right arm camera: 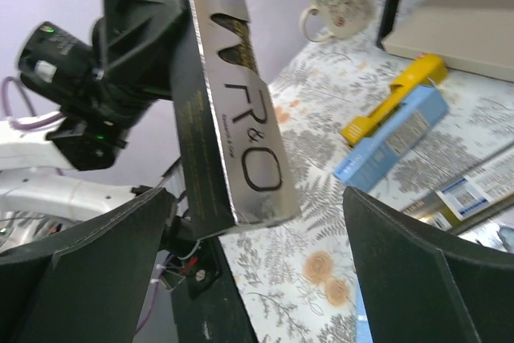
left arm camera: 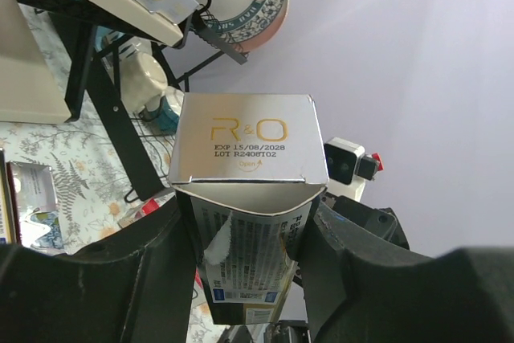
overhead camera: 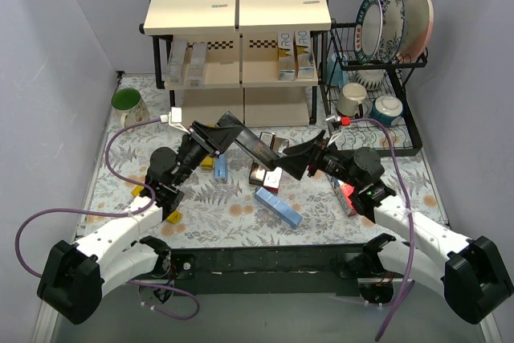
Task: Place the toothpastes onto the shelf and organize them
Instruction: Pick up the toothpaste from the center of the board.
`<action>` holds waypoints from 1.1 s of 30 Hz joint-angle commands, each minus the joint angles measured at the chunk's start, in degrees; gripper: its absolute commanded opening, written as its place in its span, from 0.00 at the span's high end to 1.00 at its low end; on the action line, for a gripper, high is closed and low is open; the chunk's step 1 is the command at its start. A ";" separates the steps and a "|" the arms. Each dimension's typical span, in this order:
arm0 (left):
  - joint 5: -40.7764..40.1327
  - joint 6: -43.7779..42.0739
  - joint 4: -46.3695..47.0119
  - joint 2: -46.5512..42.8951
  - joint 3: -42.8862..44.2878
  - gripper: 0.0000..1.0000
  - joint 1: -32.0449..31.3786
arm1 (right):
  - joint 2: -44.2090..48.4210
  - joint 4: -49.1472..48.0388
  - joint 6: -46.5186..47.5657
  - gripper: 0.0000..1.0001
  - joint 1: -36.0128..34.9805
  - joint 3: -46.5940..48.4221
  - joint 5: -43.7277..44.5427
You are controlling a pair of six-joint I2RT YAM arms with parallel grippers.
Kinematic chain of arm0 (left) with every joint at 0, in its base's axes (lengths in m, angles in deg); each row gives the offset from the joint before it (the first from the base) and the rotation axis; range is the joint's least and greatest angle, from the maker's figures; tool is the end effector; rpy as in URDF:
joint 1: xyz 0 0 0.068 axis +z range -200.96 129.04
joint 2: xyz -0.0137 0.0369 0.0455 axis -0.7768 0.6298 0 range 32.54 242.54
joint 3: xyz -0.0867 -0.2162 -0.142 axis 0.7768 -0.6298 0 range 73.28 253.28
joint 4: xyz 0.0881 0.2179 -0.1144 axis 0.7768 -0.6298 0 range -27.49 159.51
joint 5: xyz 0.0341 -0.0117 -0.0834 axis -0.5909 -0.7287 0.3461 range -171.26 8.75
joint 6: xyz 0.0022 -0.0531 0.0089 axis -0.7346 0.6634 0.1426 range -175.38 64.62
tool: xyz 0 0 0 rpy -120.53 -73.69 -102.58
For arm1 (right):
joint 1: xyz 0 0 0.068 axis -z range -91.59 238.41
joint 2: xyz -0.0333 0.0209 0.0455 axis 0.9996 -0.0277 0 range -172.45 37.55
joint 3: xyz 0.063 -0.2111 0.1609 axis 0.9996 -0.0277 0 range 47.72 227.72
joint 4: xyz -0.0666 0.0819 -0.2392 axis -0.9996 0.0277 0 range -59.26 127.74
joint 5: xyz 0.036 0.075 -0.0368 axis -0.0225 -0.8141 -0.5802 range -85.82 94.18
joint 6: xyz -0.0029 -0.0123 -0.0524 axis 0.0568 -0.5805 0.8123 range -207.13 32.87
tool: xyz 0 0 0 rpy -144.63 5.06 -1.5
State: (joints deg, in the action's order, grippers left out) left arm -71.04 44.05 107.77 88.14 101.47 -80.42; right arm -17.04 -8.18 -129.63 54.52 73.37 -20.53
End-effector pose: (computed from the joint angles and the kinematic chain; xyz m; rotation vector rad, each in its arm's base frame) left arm 0.1911 -0.1151 0.2923 -0.8249 1.4995 -1.9225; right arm 0.1704 0.1323 0.2811 -0.2809 1.5424 1.3784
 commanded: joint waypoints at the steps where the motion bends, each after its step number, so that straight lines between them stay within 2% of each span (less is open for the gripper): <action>1: 2.26 1.99 6.38 -1.54 -0.32 0.70 0.18 | -2.01 -13.55 -5.31 0.03 0.31 0.45 -6.14; 14: 5.07 4.71 14.73 0.04 -1.02 0.69 0.18 | -8.43 -22.34 -10.49 0.14 0.05 1.77 -10.09; 22: 5.51 5.15 18.16 1.01 -1.82 0.69 0.10 | -10.62 -24.01 -11.11 0.23 -1.97 3.62 -10.62; 27: 6.04 4.45 18.52 0.66 -2.34 0.66 0.18 | -11.59 -25.68 -11.64 0.35 -2.50 3.79 -11.15; 28: 6.04 3.75 18.17 0.57 -2.43 0.63 0.18 | -11.51 -25.68 -11.47 0.42 -2.58 3.71 -11.15; 31: 5.87 1.47 16.06 -0.66 -3.22 0.56 0.18 | -10.89 -24.03 -9.89 0.49 -2.50 3.53 -10.89; 33: 4.90 -0.11 12.92 -2.50 -3.66 0.46 0.18 | -9.49 -21.91 -8.22 0.58 -2.41 3.53 -10.36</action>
State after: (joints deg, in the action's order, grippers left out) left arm -65.57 47.44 123.11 89.21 98.87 -80.26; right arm -28.45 -29.47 -141.28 52.32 74.83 -31.81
